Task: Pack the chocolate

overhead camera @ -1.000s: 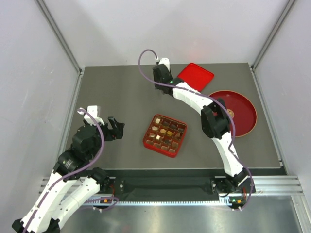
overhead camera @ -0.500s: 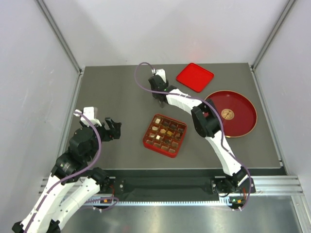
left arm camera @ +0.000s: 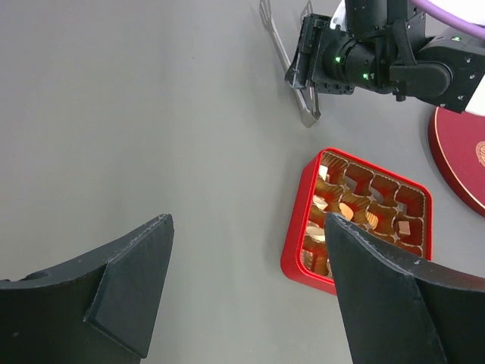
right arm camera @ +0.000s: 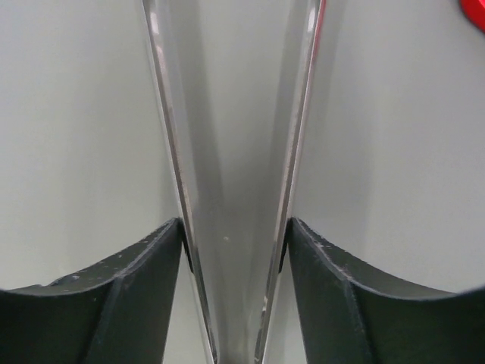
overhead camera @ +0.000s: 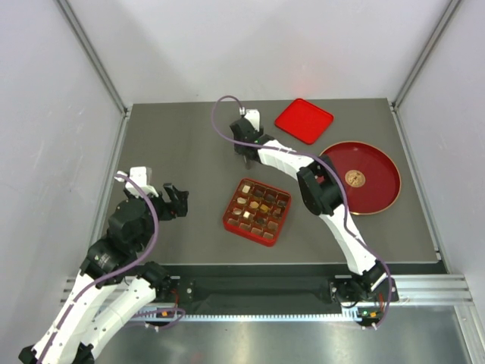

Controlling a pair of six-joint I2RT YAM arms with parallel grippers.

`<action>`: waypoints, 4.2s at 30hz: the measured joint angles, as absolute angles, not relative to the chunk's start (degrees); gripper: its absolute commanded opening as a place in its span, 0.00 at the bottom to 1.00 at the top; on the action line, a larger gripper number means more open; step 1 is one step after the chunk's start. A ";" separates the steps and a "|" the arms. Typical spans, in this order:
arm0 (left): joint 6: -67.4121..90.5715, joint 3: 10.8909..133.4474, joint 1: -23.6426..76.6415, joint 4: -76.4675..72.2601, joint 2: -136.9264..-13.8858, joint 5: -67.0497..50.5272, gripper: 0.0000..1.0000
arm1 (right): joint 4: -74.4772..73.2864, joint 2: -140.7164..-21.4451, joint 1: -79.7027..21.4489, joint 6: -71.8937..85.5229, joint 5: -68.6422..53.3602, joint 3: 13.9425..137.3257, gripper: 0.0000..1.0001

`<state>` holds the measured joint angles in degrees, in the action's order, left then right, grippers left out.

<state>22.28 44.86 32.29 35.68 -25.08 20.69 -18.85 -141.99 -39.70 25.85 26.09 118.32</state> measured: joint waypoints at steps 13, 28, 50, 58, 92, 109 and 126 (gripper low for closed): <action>21.67 44.86 32.32 35.66 -26.81 20.67 0.86 | -19.70 -140.66 -38.92 24.62 24.80 119.17 0.87; 21.47 44.86 32.32 35.66 -26.74 20.71 0.85 | -21.78 -120.62 -28.40 24.97 26.17 112.49 0.42; 21.47 44.86 32.32 35.66 -26.74 20.91 0.85 | -32.49 -129.82 -14.68 34.94 23.49 109.49 0.37; 21.47 44.86 32.32 35.66 -26.74 21.15 0.85 | -32.16 -132.81 -13.56 36.67 21.96 109.54 0.38; 28.60 59.46 32.32 39.46 -34.59 15.55 0.82 | -32.14 -123.59 -11.64 36.12 11.46 109.45 0.00; 35.81 67.29 32.29 38.72 -47.90 1.50 0.85 | -26.85 -76.64 -13.78 35.20 2.02 70.06 0.00; 40.93 58.54 32.32 23.33 -48.42 -12.99 0.89 | -27.73 -44.03 -39.11 41.19 6.57 47.66 0.00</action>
